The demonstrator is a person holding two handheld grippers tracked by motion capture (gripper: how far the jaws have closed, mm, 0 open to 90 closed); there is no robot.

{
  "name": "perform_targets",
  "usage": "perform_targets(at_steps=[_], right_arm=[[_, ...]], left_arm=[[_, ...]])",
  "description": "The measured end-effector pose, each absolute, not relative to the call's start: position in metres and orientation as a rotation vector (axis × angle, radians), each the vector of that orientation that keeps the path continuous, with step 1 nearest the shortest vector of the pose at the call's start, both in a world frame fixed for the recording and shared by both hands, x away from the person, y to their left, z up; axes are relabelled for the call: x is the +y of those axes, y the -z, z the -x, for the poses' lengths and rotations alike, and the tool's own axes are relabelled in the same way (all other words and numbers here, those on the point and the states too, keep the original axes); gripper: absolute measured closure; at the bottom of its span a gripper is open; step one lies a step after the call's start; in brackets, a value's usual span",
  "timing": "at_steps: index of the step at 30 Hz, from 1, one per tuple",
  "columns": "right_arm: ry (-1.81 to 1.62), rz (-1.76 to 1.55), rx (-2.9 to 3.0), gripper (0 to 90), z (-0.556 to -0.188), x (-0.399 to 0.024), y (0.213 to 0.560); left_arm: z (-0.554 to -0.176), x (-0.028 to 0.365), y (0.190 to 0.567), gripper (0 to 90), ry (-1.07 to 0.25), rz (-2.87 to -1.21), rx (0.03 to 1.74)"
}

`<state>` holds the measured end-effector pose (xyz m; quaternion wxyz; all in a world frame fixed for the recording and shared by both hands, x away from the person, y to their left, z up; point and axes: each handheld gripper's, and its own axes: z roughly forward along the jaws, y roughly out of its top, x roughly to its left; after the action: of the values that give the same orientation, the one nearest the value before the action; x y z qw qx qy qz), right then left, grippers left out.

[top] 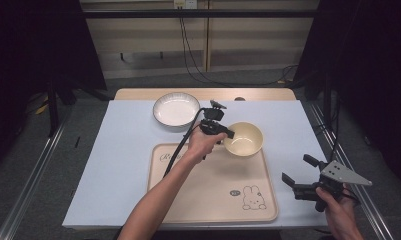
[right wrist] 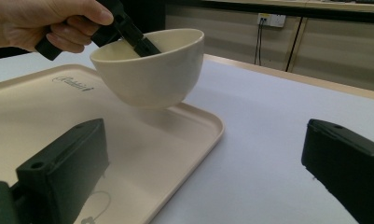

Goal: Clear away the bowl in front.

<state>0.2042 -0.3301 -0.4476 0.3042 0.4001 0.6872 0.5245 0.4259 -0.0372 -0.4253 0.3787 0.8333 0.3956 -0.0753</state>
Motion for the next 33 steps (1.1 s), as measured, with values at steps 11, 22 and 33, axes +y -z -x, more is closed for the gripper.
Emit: perform_targets(at_steps=[11,22,33], right_arm=[[-1.391,-1.063,1.822,0.3,-0.205,-0.33,0.448],[-1.392,-1.058,1.827,0.3,-0.205,-0.33,0.448],[-1.394,-1.053,1.825,0.7,-0.205,-0.33,0.448]], left_arm=[[-0.427,-0.058,0.446,83.5,0.184,-2.189,1.0],[-0.426,-0.063,0.455,83.2,0.183,-2.204,1.015],[-0.427,-0.063,0.457,82.7,0.187,-2.175,1.035]])
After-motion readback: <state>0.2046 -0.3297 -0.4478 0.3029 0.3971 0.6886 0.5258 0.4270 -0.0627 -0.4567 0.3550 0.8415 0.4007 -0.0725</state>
